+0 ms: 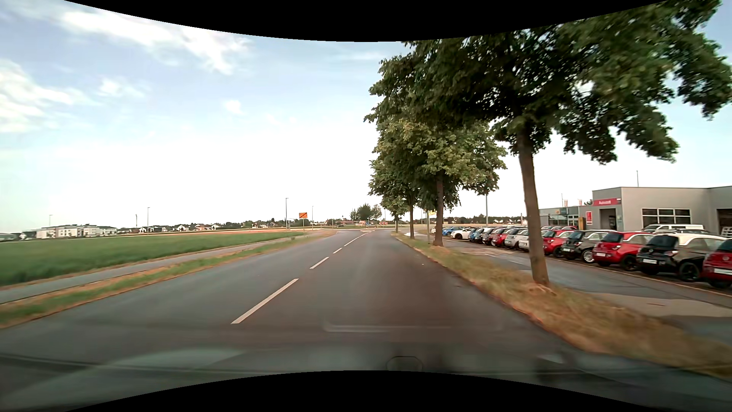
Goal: Follow the waypoints while adhering to traffic rules and regulations
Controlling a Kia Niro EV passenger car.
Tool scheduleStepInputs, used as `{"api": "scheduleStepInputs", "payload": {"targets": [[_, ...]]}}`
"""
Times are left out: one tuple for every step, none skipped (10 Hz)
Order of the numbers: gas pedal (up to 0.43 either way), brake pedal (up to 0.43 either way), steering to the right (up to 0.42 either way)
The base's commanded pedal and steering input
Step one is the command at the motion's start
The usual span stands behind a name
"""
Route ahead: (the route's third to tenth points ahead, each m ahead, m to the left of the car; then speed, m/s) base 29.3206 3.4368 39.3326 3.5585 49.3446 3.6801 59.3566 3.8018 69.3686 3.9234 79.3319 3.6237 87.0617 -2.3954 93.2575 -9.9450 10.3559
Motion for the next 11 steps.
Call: {"api": "scheduleStepInputs", "payload": {"targets": [[0.0, 0.0, -0.004], [0.0, 0.0, -0.004], [0.0, 0.0, -0.004], [0.0, 0.0, -0.004], [0.0, 0.0, -0.004], [0.0, 0.0, -0.004], [0.0, 0.0, -0.004], [0.0, 0.0, -0.004], [0.0, 0.0, -0.004], [0.0, 0.0, -0.004], [0.0, 0.006, -0.004]]}}
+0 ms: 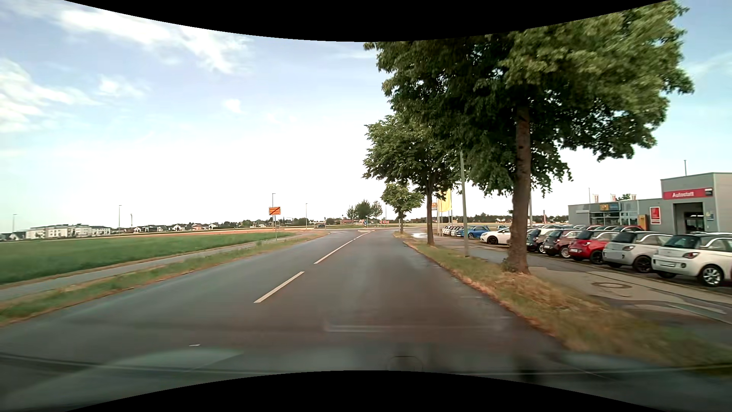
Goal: Follow the waypoints while adhering to traffic rules and regulations
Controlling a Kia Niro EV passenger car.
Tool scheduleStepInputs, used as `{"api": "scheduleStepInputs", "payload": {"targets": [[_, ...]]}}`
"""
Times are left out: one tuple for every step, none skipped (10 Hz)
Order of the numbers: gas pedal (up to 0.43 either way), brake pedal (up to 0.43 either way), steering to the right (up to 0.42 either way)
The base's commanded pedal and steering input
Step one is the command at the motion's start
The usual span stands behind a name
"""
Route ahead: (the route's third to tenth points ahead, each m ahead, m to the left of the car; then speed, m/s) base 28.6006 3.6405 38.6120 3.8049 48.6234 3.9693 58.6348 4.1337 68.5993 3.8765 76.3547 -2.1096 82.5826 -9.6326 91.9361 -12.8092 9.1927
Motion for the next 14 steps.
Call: {"api": "scheduleStepInputs", "payload": {"targets": [[0.0, 0.012, -0.004], [0.0, 0.018, -0.003], [0.0, 0.024, -0.004], [0.0, 0.024, -0.004], [0.0, 0.024, -0.003], [0.0, 0.024, -0.004], [0.0, 0.024, -0.003], [0.0, 0.024, -0.003], [0.0, 0.018, -0.003], [0.0, 0.012, -0.003], [0.0, 0.006, -0.003], [0.0, 0.0, -0.002], [0.0, 0.0, -0.002], [0.0, 0.0, -0.001]]}}
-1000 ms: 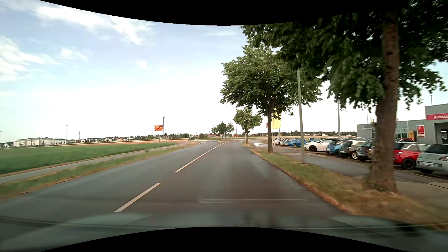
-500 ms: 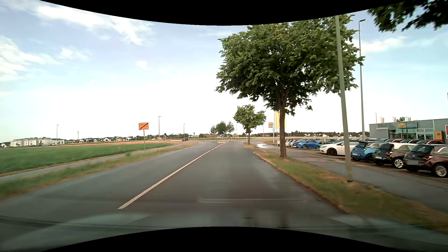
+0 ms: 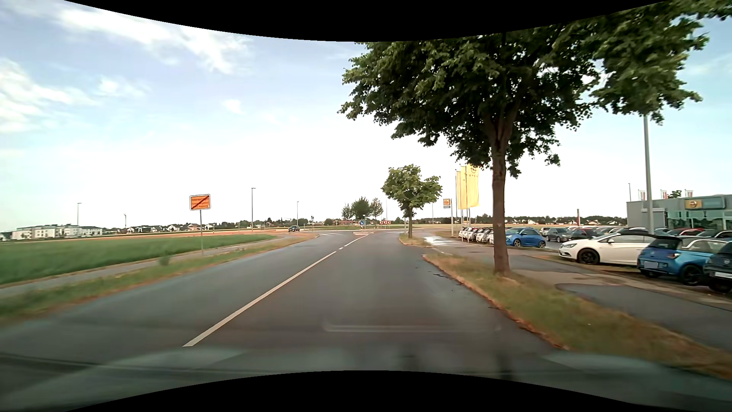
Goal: Follow the waypoints while adhering to traffic rules and regulations
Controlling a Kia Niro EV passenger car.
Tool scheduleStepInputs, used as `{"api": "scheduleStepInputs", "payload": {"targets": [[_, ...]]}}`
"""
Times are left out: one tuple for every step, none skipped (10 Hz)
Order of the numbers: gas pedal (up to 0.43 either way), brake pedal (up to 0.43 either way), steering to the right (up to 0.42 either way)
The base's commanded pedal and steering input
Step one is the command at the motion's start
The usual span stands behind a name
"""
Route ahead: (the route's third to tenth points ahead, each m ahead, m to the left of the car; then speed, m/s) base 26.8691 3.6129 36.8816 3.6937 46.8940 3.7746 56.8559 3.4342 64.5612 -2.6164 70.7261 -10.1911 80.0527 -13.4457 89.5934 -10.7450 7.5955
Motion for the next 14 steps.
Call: {"api": "scheduleStepInputs", "payload": {"targets": [[0.0, 0.0, -0.001], [0.0, 0.0, -0.001], [0.0, 0.0, -0.001], [0.0, 0.0, -0.001], [0.0, 0.0, -0.001], [0.0, 0.0, -0.001], [0.0, 0.0, -0.001], [0.0, 0.0, -0.001], [0.0, 0.0, -0.001], [0.0, 0.0, 0.0], [0.0, 0.006, -0.001], [0.0, 0.006, -0.001], [0.0, 0.012, -0.001], [0.0, 0.012, -0.001]]}}
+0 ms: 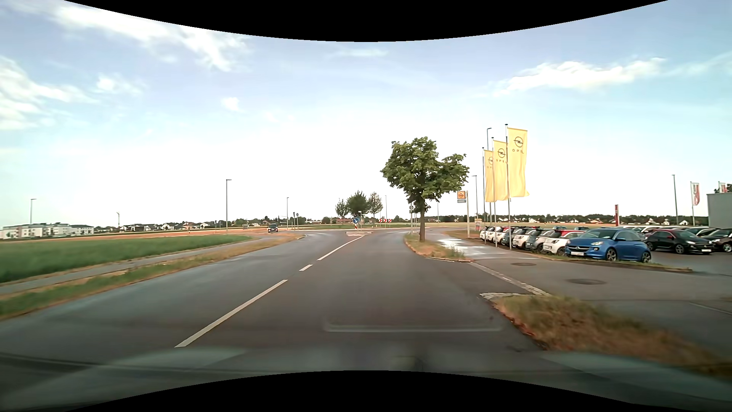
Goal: Follow the waypoints while adhering to traffic rules and regulations
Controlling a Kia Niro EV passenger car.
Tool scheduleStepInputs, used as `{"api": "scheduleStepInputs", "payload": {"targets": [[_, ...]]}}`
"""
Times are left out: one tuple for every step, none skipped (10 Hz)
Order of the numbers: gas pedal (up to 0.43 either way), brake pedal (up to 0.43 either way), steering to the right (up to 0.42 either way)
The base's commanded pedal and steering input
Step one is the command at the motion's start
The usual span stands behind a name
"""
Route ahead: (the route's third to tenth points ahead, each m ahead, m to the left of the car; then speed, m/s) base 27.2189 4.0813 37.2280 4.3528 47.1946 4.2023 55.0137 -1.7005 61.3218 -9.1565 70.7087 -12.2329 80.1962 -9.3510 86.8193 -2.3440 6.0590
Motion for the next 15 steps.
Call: {"api": "scheduleStepInputs", "payload": {"targets": [[0.0, 0.012, -0.001], [0.0, 0.012, -0.001], [0.0, 0.018, -0.001], [0.0, 0.0, 0.0], [0.0, 0.0, 0.0], [0.0, 0.0, 0.0], [0.0, 0.0, 0.0], [0.0, 0.0, 0.0], [0.0, 0.0, 0.0], [0.0, 0.0, 0.0], [0.0, 0.0, 0.0], [0.0, 0.0, 0.0], [0.0, 0.0, 0.0], [0.0, 0.0, 0.0], [0.0, 0.0, 0.0]]}}
